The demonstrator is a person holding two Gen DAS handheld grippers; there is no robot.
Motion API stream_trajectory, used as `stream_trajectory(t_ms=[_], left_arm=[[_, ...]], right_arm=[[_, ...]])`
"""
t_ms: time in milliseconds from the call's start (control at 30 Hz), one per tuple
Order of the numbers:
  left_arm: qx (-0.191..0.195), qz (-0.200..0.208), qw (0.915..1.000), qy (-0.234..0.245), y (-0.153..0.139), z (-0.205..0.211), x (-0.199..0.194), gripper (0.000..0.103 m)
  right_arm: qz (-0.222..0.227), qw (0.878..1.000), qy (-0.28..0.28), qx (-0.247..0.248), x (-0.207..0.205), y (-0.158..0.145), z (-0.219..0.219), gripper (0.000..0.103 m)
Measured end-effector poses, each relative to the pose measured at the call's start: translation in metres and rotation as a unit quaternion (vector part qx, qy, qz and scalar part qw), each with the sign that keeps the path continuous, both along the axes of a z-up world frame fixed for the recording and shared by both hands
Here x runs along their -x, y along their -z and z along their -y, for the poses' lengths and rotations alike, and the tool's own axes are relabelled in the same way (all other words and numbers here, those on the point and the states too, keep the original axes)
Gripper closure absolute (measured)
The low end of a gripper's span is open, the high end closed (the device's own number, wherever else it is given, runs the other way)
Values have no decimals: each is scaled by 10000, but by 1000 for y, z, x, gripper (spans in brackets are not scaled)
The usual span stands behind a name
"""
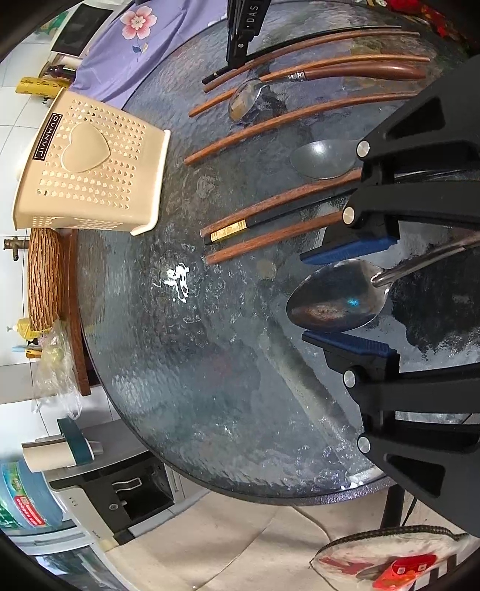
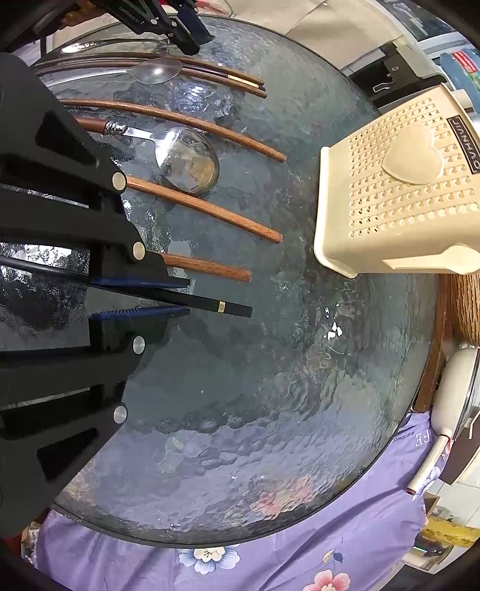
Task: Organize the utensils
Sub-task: 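Lift the spoon with the left tool over the holder while the right tool carries the black chopstick there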
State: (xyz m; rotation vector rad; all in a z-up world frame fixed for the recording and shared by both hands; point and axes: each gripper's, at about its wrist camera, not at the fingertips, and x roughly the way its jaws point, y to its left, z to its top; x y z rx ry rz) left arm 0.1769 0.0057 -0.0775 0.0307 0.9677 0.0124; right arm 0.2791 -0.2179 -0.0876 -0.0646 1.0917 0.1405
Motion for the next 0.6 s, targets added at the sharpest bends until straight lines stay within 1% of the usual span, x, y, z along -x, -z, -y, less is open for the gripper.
stream_trajectory(t_ms=[100,200,333,467,600], left_arm=[[124,21,9999,103,-1,0,-1,68],[220,147,9995,198,-8,1,-1,68],[280,384,9983,322,-25,2,-1,68],[315,676,9961,480,-47,2,1,68],[309,906,9933,651,-68,2,0,68]], right_arm=[[44,9999,26,-121,1,-1,5,95],[134,9994,38,-312,4,-3,13,95],[345,9977,19,-587,11,-14,22,95],[672,9944,-76,-815,24,-37,26,95],[1080,9884,-218,-1050,38,-69,32,95]])
